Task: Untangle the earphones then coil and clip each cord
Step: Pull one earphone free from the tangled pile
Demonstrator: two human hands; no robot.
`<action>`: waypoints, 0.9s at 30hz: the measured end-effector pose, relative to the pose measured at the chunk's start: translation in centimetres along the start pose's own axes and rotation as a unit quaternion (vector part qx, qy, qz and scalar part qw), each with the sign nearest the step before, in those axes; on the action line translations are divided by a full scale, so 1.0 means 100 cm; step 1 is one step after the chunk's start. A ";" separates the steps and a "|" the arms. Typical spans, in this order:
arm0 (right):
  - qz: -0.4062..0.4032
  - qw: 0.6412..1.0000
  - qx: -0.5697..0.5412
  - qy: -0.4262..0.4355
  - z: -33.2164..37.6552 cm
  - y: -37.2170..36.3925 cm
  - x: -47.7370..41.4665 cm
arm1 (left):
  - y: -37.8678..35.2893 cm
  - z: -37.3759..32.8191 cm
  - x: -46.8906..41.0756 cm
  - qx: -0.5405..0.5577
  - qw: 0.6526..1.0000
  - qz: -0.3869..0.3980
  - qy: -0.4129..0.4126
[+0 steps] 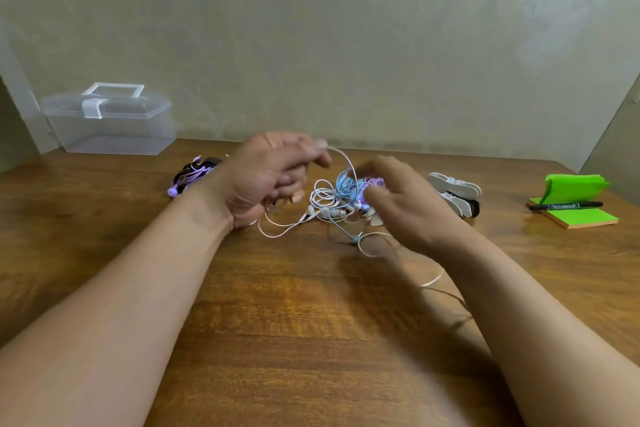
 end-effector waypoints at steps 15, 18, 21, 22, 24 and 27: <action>0.183 0.973 -0.092 -0.103 -0.008 0.004 0.002 | -0.005 0.002 0.005 0.058 0.994 0.089 0.029; 0.229 0.966 -0.079 -0.091 -0.006 -0.003 0.003 | 0.001 -0.003 0.004 0.091 0.993 0.070 0.013; 0.062 0.991 -0.114 -0.029 -0.004 0.001 -0.002 | -0.003 -0.002 0.004 0.003 0.997 0.066 0.026; 0.015 0.991 -0.134 -0.016 -0.001 0.003 -0.002 | -0.006 0.000 0.003 -0.040 0.997 0.062 0.037; -0.005 0.977 -0.215 -0.009 0.007 0.003 0.000 | -0.011 0.005 0.003 -0.107 0.992 0.052 0.051; 0.087 0.970 -0.229 -0.001 0.014 -0.001 0.005 | -0.012 0.011 0.001 -0.147 0.987 0.041 0.049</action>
Point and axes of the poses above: each hand's wrist, its own x-axis away from the middle knuckle, its own y-axis out of the back of the hand, z = x × y, the point moved 1 cm from there along -x, towards the middle knuckle, and after that the axes turned 3 degrees about -x, right-handed, at the moved point
